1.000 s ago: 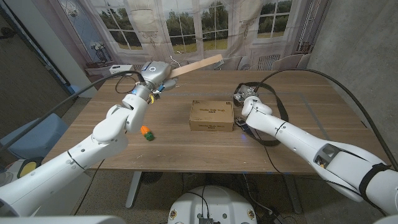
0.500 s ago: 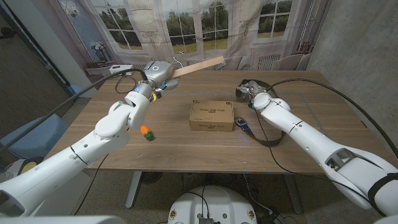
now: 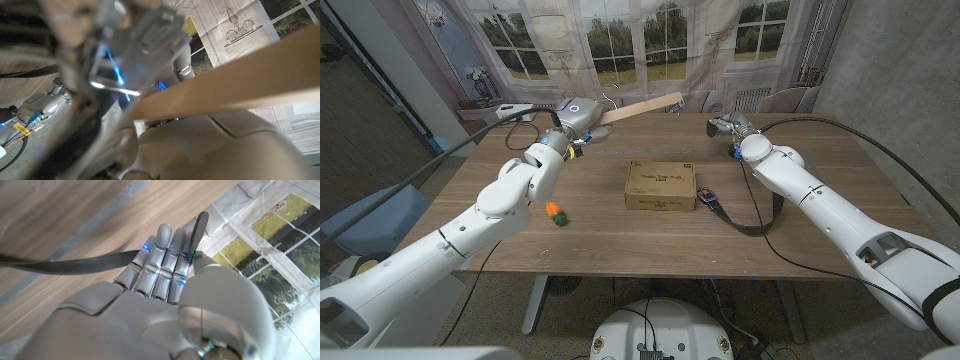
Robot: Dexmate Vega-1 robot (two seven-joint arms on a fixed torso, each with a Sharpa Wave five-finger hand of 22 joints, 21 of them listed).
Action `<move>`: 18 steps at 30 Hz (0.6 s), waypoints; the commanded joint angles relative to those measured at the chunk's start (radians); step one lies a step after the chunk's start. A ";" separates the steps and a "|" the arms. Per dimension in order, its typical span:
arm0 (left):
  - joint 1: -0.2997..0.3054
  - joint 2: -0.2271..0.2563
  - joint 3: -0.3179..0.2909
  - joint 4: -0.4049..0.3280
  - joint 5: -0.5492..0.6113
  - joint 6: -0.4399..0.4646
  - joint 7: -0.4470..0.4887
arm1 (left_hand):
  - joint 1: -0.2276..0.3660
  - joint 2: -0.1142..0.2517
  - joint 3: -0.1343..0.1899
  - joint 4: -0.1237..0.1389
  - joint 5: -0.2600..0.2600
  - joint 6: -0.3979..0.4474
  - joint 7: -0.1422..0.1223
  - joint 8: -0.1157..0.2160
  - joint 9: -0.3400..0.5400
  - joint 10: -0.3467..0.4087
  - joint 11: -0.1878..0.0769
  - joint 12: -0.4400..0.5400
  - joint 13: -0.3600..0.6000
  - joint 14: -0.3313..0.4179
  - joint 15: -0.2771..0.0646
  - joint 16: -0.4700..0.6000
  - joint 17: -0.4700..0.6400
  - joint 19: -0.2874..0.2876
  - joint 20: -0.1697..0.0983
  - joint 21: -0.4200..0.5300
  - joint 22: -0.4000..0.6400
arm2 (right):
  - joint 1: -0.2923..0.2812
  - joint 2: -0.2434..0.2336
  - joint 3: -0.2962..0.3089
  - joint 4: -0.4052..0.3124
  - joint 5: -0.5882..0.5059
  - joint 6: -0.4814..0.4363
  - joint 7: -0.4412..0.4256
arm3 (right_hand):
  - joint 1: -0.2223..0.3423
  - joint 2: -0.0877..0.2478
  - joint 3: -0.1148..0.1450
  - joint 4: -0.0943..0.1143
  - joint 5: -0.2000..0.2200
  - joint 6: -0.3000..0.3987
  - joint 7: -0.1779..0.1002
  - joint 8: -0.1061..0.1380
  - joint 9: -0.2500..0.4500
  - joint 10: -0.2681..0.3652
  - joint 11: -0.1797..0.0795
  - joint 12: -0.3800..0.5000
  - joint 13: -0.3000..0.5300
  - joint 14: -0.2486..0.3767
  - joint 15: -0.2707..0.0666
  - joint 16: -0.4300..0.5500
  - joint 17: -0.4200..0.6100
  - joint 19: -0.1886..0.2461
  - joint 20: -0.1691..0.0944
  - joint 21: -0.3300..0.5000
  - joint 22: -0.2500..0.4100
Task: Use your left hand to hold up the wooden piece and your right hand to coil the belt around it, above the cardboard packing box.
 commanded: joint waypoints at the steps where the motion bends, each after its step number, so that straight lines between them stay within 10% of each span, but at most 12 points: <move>1: -0.065 -0.008 0.041 0.024 0.018 -0.016 -0.085 | -0.006 -0.010 0.009 -0.002 0.009 0.014 0.011 0.009 -0.002 -0.011 -0.009 0.007 0.001 -0.003 -0.001 0.010 0.002 -0.006 -0.065 0.002 0.004 | 0.038 -0.039 0.034 -0.034 0.045 0.053 0.007 | 0.053 0.039 -0.001 0.004 0.003 -0.006 0.003 0.010 0.002 0.009 -0.004 0.001 0.001 -0.001 -0.125 0.011 0.006 -0.006 -0.001 0.012 0.005; 18: -0.172 -0.060 0.108 0.102 0.027 -0.070 -0.173 | -0.011 -0.031 0.013 -0.003 0.026 0.021 0.003 0.016 -0.015 -0.015 -0.010 0.007 0.001 -0.005 0.000 0.009 -0.002 -0.012 -0.062 -0.001 0.002 | 0.046 -0.084 0.072 -0.128 0.086 0.109 0.042 | 0.067 0.040 -0.009 0.007 0.003 -0.012 0.005 0.023 0.003 0.010 -0.003 0.003 0.007 0.002 -0.126 0.016 0.021 -0.010 -0.002 0.032 0.010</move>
